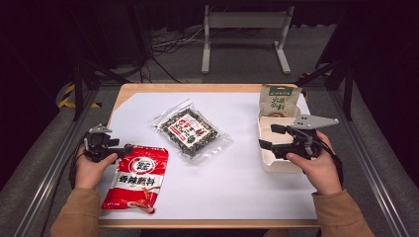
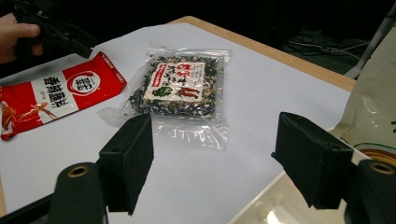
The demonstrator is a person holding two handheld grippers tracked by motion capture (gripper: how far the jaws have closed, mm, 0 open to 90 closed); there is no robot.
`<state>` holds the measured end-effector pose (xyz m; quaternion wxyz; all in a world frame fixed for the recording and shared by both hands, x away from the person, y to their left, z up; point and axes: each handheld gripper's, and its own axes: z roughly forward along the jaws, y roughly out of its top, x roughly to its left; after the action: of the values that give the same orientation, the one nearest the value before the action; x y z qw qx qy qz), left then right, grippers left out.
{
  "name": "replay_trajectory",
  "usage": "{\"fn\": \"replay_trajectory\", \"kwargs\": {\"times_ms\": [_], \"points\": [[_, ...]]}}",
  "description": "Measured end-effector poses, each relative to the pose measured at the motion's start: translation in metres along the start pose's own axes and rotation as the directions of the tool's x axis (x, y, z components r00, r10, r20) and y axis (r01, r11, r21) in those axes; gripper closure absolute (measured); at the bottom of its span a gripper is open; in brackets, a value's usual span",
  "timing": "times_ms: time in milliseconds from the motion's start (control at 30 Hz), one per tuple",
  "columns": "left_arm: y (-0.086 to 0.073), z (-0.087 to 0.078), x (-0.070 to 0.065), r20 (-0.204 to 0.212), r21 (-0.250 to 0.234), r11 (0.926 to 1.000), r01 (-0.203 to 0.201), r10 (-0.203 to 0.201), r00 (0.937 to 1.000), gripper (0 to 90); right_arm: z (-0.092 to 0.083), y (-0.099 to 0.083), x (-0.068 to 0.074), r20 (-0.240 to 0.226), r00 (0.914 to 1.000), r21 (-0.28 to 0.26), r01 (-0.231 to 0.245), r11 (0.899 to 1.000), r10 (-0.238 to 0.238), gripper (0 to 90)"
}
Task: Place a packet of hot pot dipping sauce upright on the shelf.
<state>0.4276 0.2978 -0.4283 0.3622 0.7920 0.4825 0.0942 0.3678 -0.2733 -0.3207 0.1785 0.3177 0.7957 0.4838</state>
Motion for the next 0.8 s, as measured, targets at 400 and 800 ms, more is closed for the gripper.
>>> {"fn": "replay_trajectory", "kwargs": {"times_ms": [400,800], "points": [[0.000,0.013,0.009,0.015,0.048,0.9988,0.009,-0.010,0.9998,27.7,-0.002,-0.011,0.005,-0.007,1.0000,0.013,-0.005,1.000,0.005,28.1],[-0.003,0.014,0.013,0.082,0.077,0.9969,0.014,-0.020,0.9964,41.0,0.001,-0.014,0.005,-0.014,0.9999,0.017,-0.007,1.000,0.007,27.7]]}}
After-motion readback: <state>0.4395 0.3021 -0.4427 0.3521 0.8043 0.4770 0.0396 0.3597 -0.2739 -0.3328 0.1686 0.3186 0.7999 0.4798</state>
